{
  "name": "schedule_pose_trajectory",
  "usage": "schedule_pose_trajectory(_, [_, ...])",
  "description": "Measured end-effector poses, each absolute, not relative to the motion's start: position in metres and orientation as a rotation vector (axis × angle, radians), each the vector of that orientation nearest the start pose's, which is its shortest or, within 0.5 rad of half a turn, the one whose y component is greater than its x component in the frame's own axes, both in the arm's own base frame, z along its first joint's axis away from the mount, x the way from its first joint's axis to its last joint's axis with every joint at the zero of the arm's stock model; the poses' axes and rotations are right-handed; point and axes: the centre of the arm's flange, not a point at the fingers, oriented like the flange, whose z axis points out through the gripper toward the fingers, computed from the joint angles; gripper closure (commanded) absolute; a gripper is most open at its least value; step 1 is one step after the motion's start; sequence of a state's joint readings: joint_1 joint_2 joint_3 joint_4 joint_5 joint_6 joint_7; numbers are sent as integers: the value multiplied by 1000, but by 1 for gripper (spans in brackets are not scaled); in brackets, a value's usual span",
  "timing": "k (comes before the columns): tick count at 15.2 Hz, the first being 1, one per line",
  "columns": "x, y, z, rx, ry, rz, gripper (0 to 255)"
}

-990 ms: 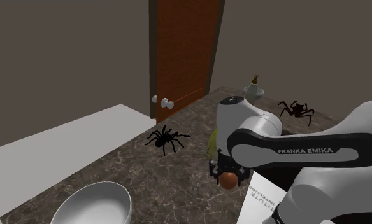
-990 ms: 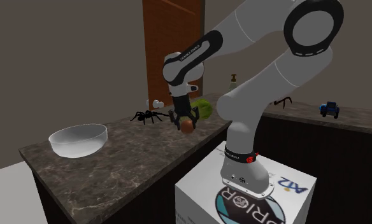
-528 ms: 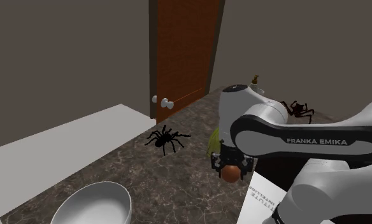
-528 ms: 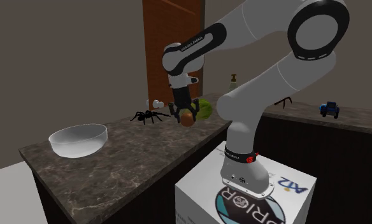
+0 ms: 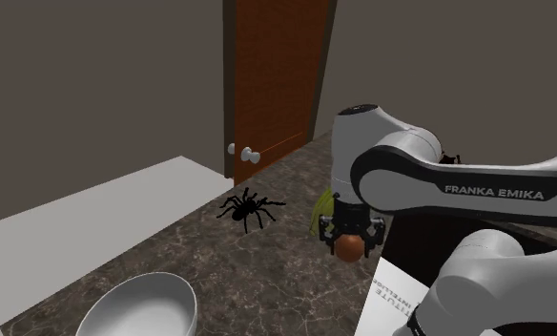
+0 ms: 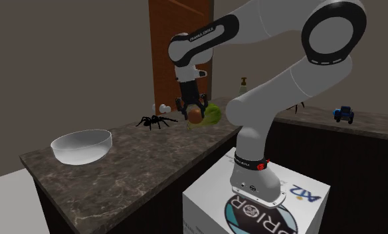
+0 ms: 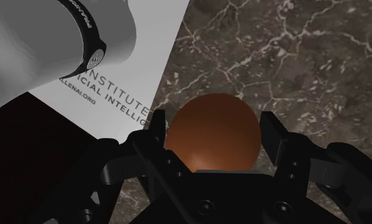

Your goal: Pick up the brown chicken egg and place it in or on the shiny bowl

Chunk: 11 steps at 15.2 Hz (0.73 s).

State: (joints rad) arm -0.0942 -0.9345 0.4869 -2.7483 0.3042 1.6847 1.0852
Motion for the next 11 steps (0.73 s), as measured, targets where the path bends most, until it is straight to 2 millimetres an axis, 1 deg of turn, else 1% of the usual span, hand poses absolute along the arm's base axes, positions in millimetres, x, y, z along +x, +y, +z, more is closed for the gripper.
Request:
schedule_pose_trajectory(9, [248, 122, 473, -2927, 1547, 140, 255])
schedule_pose_trajectory(10, [248, 123, 477, -2927, 1547, 140, 255])
schedule_pose_trajectory(11, [251, 129, 480, -2928, 1547, 140, 255])
